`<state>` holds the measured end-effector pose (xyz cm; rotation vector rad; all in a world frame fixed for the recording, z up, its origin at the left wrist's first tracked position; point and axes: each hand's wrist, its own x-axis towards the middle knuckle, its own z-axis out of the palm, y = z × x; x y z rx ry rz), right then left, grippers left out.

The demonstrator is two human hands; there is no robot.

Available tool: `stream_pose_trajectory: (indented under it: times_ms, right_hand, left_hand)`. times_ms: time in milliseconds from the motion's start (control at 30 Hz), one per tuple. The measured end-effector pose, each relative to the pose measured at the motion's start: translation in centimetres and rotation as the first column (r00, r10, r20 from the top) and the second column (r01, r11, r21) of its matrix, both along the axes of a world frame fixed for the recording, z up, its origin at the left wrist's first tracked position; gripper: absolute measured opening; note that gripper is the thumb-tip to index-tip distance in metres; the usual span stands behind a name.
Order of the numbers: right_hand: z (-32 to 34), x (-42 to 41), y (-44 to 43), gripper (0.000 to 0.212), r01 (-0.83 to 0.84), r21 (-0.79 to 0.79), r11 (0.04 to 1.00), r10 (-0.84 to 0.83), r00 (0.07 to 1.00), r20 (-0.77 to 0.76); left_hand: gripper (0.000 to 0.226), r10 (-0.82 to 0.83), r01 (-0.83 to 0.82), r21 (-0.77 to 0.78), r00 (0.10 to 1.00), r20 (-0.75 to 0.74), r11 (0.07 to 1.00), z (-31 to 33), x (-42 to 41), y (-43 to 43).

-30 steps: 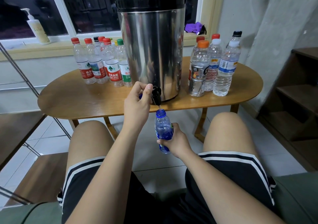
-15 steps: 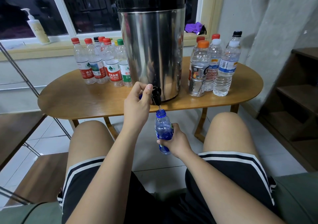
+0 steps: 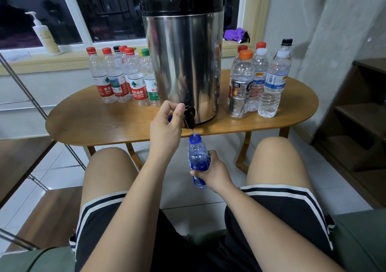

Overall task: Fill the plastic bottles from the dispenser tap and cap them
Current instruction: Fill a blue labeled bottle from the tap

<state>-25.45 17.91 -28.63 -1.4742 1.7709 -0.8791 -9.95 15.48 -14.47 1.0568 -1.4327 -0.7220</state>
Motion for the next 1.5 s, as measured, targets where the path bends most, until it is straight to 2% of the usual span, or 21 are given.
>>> stream_pose_trajectory:
  times_ms: [1500]
  right_hand:
    - [-0.31,-0.14,-0.21,0.074,0.005,0.002,1.0,-0.005,1.0,-0.01]
  left_hand:
    - [0.032,0.008,-0.008,-0.01,1.0,0.016,1.0,0.01,0.01,0.08]
